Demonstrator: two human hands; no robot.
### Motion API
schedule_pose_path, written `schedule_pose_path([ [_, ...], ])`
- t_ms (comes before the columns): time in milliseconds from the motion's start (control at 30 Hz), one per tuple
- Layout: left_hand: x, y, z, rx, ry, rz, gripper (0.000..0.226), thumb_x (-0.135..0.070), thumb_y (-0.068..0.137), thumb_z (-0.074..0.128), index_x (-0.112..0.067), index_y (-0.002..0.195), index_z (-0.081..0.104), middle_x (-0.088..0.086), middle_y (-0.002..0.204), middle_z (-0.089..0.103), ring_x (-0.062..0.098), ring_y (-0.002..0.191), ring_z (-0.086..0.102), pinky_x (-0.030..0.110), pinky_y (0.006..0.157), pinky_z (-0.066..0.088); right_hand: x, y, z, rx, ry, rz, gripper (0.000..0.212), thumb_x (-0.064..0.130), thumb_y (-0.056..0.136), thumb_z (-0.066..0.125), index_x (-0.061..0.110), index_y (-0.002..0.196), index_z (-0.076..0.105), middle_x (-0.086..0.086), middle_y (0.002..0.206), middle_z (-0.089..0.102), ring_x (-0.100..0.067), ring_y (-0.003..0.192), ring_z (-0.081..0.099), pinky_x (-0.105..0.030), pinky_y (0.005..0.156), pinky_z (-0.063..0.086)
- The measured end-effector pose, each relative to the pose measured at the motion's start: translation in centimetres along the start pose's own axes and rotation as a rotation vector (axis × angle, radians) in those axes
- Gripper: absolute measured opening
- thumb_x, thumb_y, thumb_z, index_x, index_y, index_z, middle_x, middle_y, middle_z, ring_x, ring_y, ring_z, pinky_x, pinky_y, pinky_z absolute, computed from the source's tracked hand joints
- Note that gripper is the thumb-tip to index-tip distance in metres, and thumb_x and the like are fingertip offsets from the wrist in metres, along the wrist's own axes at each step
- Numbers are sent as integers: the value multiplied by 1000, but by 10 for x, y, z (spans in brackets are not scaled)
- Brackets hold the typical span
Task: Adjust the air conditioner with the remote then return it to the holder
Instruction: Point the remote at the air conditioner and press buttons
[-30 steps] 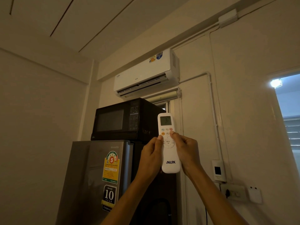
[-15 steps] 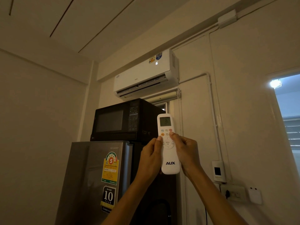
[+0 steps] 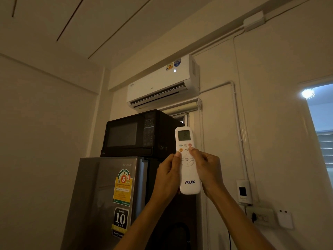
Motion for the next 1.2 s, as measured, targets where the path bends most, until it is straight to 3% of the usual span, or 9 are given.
schedule_pose_path([
  [1200, 4, 2, 0, -4, 8, -4, 19, -26, 93, 35, -30, 86, 52, -2, 84, 66, 7, 69, 69, 18, 57, 56, -8, 6, -1, -6, -39, -8, 13, 31, 84, 57, 20, 89, 62, -2, 88, 67, -11, 62, 65, -13, 44, 50],
])
Point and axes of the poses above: each hand's wrist, its own y-axis towards the middle knuckle, its own z-axis out of the palm, x = y × z, the point moved 9 cm from there along y, towards the middle knuckle
